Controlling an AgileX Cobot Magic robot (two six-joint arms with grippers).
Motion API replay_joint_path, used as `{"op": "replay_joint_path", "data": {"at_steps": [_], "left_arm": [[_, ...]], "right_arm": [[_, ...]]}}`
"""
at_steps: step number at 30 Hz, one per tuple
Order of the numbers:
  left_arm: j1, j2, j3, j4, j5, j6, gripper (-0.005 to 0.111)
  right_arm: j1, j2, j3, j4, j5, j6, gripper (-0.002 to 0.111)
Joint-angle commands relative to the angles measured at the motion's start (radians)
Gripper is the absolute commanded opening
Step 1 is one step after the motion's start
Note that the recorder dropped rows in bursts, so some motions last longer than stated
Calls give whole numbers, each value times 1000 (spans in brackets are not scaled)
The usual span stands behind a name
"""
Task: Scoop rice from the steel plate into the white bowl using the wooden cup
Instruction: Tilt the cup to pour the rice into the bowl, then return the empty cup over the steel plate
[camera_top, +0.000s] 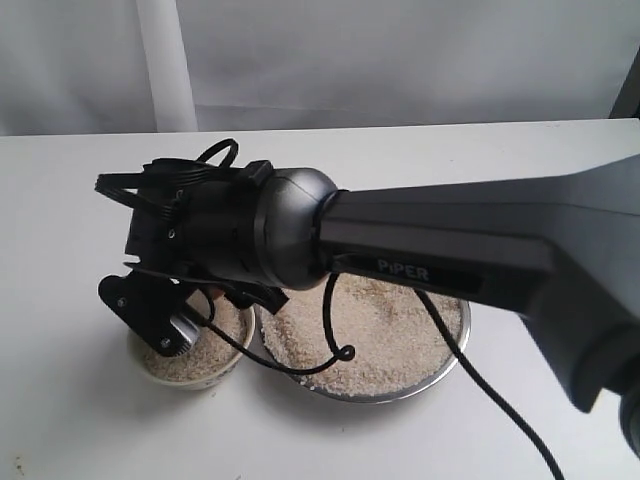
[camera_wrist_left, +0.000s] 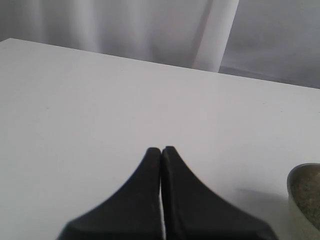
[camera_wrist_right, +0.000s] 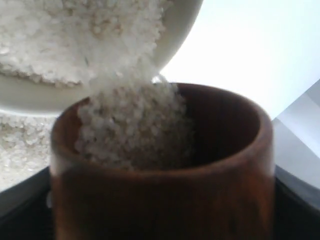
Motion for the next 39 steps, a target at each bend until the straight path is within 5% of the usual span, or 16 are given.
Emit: {"op": "replay_joint_path", "data": {"at_steps": [1, 39], "left_arm": [[0, -2, -4, -5, -6, -2, 0], [0, -2, -4, -5, -6, -2, 0]], "right_arm": [[20, -9, -12, -34, -12, -5, 0], [81, -9, -12, -147, 51, 11, 0]]}}
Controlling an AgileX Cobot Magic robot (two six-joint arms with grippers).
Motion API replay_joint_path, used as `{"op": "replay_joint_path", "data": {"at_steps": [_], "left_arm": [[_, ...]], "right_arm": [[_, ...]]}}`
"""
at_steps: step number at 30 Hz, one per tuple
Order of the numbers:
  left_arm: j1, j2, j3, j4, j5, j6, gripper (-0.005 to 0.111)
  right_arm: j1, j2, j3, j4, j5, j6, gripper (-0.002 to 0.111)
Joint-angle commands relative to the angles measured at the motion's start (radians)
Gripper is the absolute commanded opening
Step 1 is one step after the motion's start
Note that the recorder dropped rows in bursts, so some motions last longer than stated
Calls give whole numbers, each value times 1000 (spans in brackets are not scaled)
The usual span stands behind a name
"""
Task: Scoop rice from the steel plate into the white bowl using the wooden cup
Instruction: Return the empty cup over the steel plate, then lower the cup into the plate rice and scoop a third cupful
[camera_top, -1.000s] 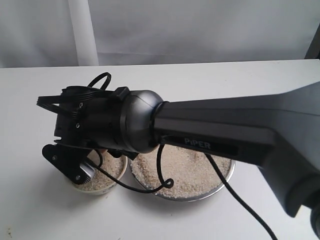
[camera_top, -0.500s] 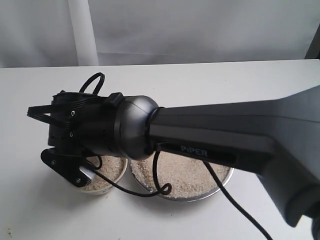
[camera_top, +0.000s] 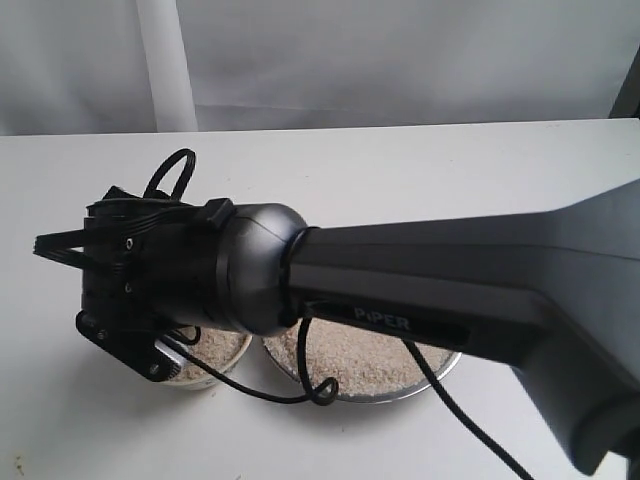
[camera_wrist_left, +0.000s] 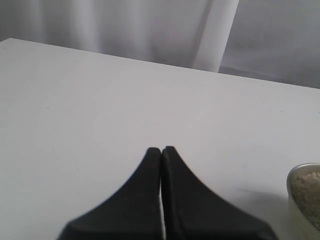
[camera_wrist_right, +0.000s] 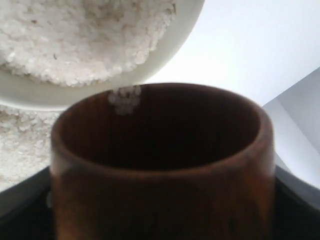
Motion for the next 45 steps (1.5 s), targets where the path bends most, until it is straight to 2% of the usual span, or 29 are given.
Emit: {"op": "replay_joint_path", "data": {"at_steps": [1, 6, 15, 19, 24, 28, 34, 40, 45], "left_arm": [[0, -2, -4, -5, -6, -2, 0], [0, -2, -4, -5, -6, -2, 0], [0, -2, -4, -5, -6, -2, 0], [0, -2, -4, -5, -6, -2, 0], [0, -2, -4, -5, -6, -2, 0], [0, -2, -4, -5, -6, -2, 0], [0, -2, -4, -5, -6, -2, 0], [0, -2, -4, -5, -6, -2, 0], [0, -2, -4, -5, -6, -2, 0]], "right_arm": [[2, -9, -12, -5, -4, 7, 0], [2, -9, -12, 18, -10, 87, 0], [-50, -32, -12, 231, 6, 453, 0], [-92, -84, -12, 269, 24, 522, 0], [-177, -177, 22, 274, 76, 527, 0], [-262, -249, 119, 246, 78, 525, 0], [-370, -232, 221, 178, 50, 476, 0], [-399, -132, 232, 70, 22, 446, 0], [-399, -58, 232, 57, 26, 414, 0]]}}
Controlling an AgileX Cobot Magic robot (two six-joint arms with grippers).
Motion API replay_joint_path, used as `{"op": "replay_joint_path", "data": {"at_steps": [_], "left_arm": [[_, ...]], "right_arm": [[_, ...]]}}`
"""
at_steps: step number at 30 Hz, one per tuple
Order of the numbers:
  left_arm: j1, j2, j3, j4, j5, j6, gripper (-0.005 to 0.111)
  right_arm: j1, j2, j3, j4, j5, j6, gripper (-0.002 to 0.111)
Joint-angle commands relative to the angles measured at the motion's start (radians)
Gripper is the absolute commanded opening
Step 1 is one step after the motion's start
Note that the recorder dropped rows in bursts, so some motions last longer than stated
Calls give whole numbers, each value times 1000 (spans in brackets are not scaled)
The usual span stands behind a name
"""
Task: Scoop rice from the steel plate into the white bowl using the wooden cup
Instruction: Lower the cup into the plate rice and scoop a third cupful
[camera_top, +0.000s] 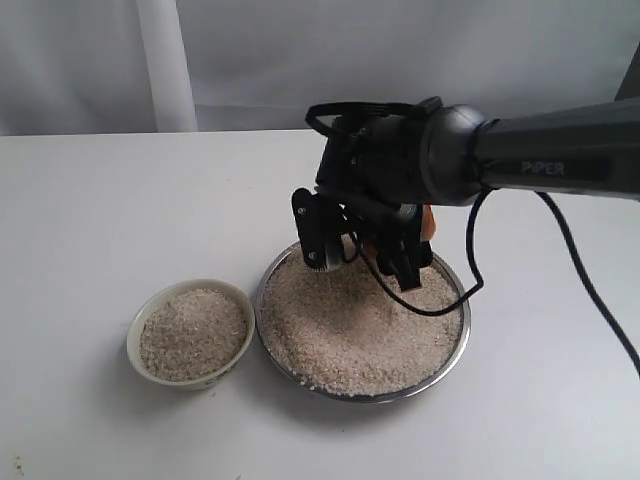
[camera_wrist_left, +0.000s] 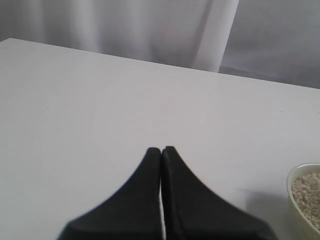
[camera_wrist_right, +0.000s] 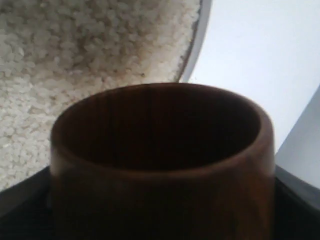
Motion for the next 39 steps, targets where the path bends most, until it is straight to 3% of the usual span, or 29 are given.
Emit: {"op": "replay_joint_path", "data": {"at_steps": [1, 25, 39], "left_arm": [[0, -2, -4, -5, -6, -2, 0], [0, -2, -4, -5, -6, -2, 0], [0, -2, -4, -5, -6, -2, 0]], "right_arm": [[-3, 23, 4, -28, -5, -17, 0], [66, 69, 4, 36, -109, -71, 0], [99, 69, 4, 237, -125, -170, 0]]}}
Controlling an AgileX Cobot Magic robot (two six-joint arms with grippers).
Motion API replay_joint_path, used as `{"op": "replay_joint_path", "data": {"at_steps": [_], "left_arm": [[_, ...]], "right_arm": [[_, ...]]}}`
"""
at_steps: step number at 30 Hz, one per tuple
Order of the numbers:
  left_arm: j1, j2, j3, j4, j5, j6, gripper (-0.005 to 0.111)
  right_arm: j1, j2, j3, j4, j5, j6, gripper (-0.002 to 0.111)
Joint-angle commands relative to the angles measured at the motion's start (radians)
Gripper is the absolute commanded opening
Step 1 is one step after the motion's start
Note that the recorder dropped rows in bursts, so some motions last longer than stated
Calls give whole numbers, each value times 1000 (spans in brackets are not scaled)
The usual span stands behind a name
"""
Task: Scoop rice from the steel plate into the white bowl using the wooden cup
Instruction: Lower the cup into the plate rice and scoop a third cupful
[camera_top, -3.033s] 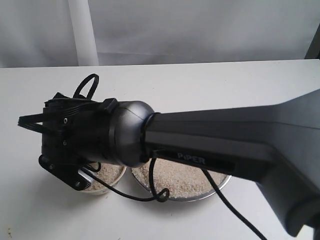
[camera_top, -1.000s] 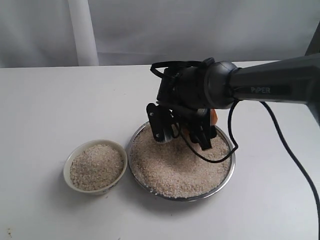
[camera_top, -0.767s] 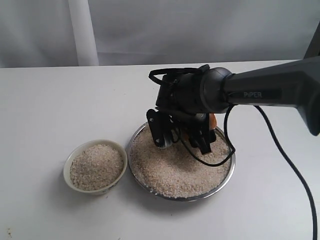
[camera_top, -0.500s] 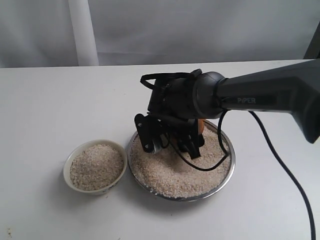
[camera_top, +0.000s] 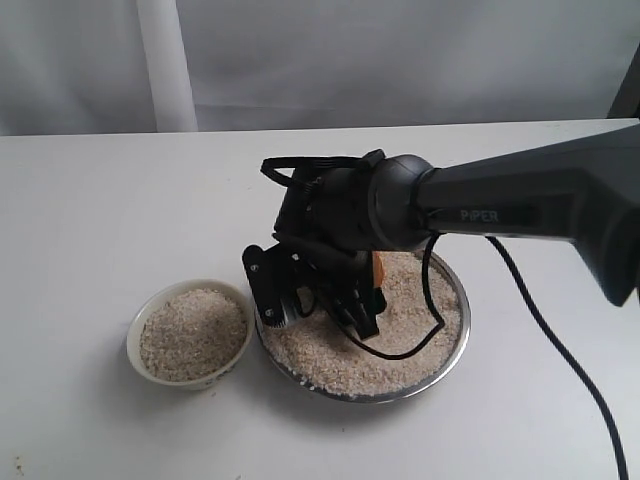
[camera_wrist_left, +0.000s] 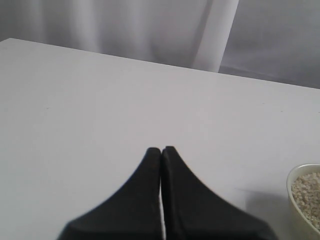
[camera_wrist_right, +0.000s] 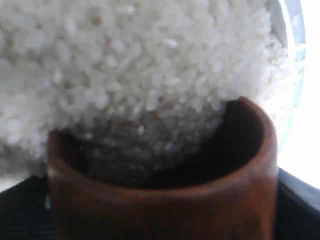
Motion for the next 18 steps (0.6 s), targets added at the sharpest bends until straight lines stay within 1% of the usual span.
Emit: {"op": "replay_joint_path", "data": {"at_steps": [1, 5, 9, 12, 18], "left_arm": [[0, -2, -4, -5, -6, -2, 0], [0, -2, -4, -5, -6, -2, 0], [0, -2, -4, -5, -6, -2, 0], [0, -2, -4, -5, -6, -2, 0], [0, -2, -4, -5, -6, -2, 0]], "right_arm": [[7, -1, 0, 103, -14, -43, 0], [7, -5, 0, 132, -27, -43, 0], [-4, -19, 0, 218, -60, -48, 0], [-24, -32, 0, 284, -77, -48, 0], [-59, -39, 0, 335, -74, -48, 0]]}}
